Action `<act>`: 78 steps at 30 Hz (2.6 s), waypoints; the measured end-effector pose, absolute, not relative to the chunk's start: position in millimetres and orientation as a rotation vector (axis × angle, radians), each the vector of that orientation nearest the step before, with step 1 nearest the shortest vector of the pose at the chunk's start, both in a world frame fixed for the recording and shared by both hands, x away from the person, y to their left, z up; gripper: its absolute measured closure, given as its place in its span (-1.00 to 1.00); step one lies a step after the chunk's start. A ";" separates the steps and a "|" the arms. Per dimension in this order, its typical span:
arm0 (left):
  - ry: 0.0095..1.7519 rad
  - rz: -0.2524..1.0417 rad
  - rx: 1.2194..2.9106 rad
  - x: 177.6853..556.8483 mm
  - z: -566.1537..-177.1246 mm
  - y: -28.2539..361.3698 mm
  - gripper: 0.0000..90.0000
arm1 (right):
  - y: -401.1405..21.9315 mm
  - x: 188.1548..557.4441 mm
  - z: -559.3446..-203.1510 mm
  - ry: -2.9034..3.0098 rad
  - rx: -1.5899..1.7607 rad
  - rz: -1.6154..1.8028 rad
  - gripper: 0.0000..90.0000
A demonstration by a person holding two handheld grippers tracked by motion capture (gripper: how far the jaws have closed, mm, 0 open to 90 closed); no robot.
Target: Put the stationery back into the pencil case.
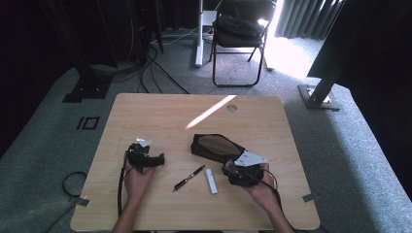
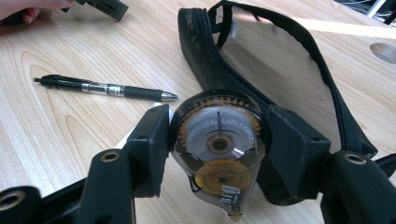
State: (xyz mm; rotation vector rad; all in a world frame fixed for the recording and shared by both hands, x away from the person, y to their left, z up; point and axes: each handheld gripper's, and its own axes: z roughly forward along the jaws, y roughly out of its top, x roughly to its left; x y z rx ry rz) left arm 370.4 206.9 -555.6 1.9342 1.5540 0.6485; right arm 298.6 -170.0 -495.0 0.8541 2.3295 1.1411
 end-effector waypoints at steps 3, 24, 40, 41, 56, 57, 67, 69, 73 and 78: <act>1.554 0.649 1.934 370.4 -555.6 206.9 -0.97 | -170.7 298.6 -492.9 2.324 0.855 1.143 -0.08; 1.554 0.649 1.934 370.4 -555.6 206.9 -0.97 | -176.0 299.3 -480.8 2.294 0.846 1.153 -0.08; 1.554 0.649 1.934 370.4 -555.6 206.9 -0.97 | -183.3 303.4 -460.0 2.240 0.858 1.190 -0.08; 1.554 0.649 1.934 370.4 -555.6 206.9 -0.97 | -183.6 304.0 -458.4 2.235 0.855 1.193 -0.08; 1.554 0.648 1.934 370.4 -555.6 206.9 -0.97 | -182.8 325.2 -432.5 2.173 0.858 1.222 -0.08; 1.554 0.649 1.934 370.4 -555.6 206.9 -0.97 | -182.9 326.4 -432.4 2.172 0.857 1.223 -0.08; 1.554 0.649 1.934 370.4 -555.6 206.9 -0.97 | -181.4 333.2 -433.2 2.167 0.873 1.231 -0.08; 1.554 0.649 1.935 370.4 -555.6 206.9 -0.97 | -180.8 334.5 -432.6 2.169 0.869 1.231 -0.08; 1.554 0.648 1.934 370.4 -555.6 206.9 -0.97 | -179.3 336.4 -431.1 2.168 0.871 1.234 -0.08; 1.554 0.648 1.936 370.3 -555.5 207.0 -0.97 | -177.3 339.2 -430.5 2.168 0.869 1.243 -0.08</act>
